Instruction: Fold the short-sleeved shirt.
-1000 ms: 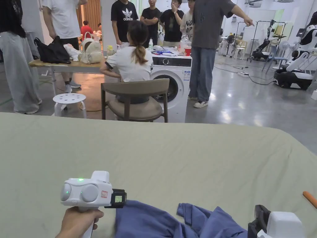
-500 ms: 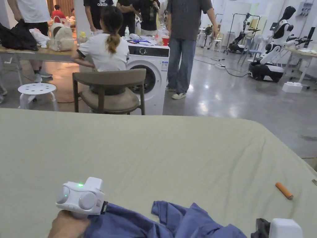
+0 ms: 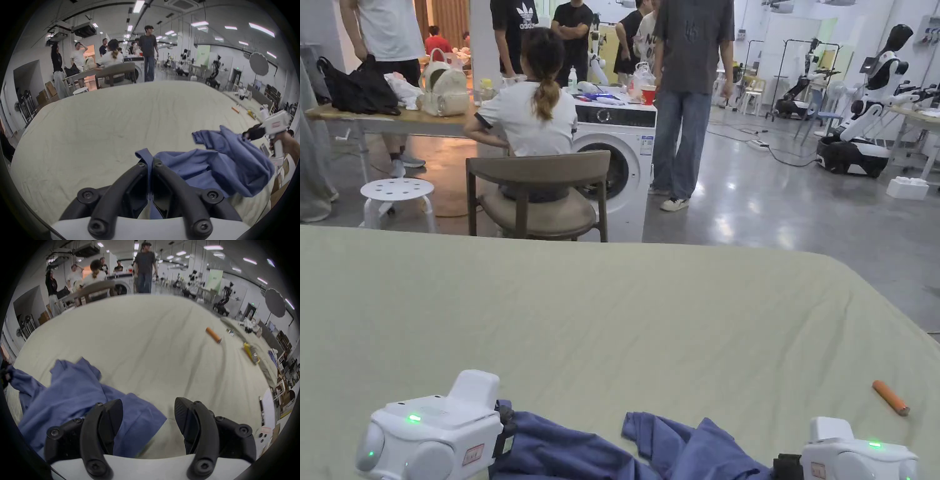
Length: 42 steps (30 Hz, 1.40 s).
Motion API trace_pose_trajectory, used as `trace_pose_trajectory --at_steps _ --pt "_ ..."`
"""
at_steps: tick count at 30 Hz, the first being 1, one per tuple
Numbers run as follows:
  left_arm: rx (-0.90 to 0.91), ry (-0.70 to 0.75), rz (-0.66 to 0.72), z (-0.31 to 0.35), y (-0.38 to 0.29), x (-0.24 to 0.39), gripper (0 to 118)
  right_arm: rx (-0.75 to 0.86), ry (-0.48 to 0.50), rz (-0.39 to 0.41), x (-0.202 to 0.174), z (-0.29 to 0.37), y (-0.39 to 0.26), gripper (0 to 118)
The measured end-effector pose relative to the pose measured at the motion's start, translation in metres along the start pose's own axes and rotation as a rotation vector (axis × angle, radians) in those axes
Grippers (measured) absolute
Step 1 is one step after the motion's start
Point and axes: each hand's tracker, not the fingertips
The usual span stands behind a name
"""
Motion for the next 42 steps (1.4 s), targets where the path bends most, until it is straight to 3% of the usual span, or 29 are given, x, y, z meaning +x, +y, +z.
trace_pose_trajectory --at_steps 2,4,6,7,8,11,19,26,33,37,42 --pt "0.020 -0.008 -0.011 0.013 -0.001 0.001 0 -0.069 0.058 -0.020 0.003 -0.017 -0.006 66" --pt "0.036 -0.003 -0.017 0.020 -0.003 0.002 0 -0.003 0.049 -0.053 0.004 -0.013 -0.010 56" --pt "0.045 0.001 -0.018 0.024 -0.002 0.001 0 0.000 0.078 -0.020 0.003 -0.006 -0.007 47" --pt "0.052 0.004 -0.017 0.026 -0.002 0.000 0 0.024 0.063 0.004 0.002 -0.002 -0.006 20" --pt "0.059 0.011 -0.019 0.028 -0.002 0.000 0 0.037 0.063 0.012 -0.002 0.007 -0.008 4" --pt "0.078 0.026 -0.019 0.035 0.005 -0.003 0 0.079 0.056 0.004 -0.005 0.027 -0.006 3" --pt "0.166 0.094 -0.062 0.090 0.039 -0.035 0 0.356 -0.007 0.137 -0.025 0.118 0.024 3" --pt "0.280 0.221 -0.041 0.167 0.080 -0.087 0 0.569 -0.077 0.187 -0.035 0.203 0.064 3" --pt "0.358 0.363 0.006 0.234 0.123 -0.156 0 0.677 -0.103 0.189 -0.044 0.264 0.114 3" --pt "0.397 0.405 0.084 0.259 0.145 -0.196 0 0.747 -0.060 0.166 -0.058 0.289 0.142 3" --pt "0.406 0.474 0.047 0.274 0.176 -0.225 0 0.817 -0.047 0.153 -0.079 0.316 0.181 4"
